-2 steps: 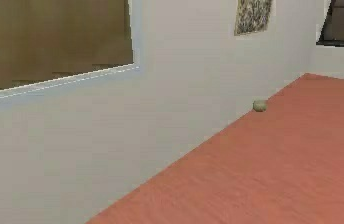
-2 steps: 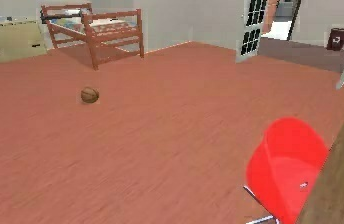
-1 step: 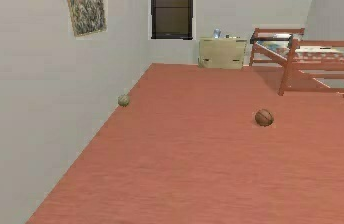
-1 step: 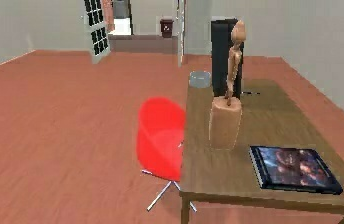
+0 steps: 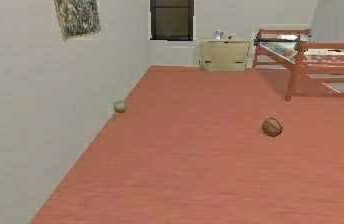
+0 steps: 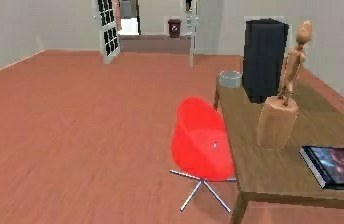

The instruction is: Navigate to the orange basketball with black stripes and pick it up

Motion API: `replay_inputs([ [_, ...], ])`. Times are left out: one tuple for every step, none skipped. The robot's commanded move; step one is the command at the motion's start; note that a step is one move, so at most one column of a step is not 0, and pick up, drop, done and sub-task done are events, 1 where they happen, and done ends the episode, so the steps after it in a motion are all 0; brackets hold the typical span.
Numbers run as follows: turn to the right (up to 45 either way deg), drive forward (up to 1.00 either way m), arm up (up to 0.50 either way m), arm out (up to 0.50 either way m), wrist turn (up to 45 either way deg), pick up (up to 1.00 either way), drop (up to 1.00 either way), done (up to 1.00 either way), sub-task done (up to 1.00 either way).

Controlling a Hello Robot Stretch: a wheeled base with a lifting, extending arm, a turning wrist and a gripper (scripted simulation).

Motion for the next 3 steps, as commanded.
replay_inputs([
  [27.0, 0.00, 0.00, 0.00, 0.0, 0.00, 0.00, 0.00, 0.00],
  [0.0, 1.00, 0.00, 0.00, 0.0, 0.00, 0.00, 0.00, 0.00],
  [3.0, 0.00, 0.00, 0.00, 0.0, 0.00, 0.00, 0.00, 0.00],
])
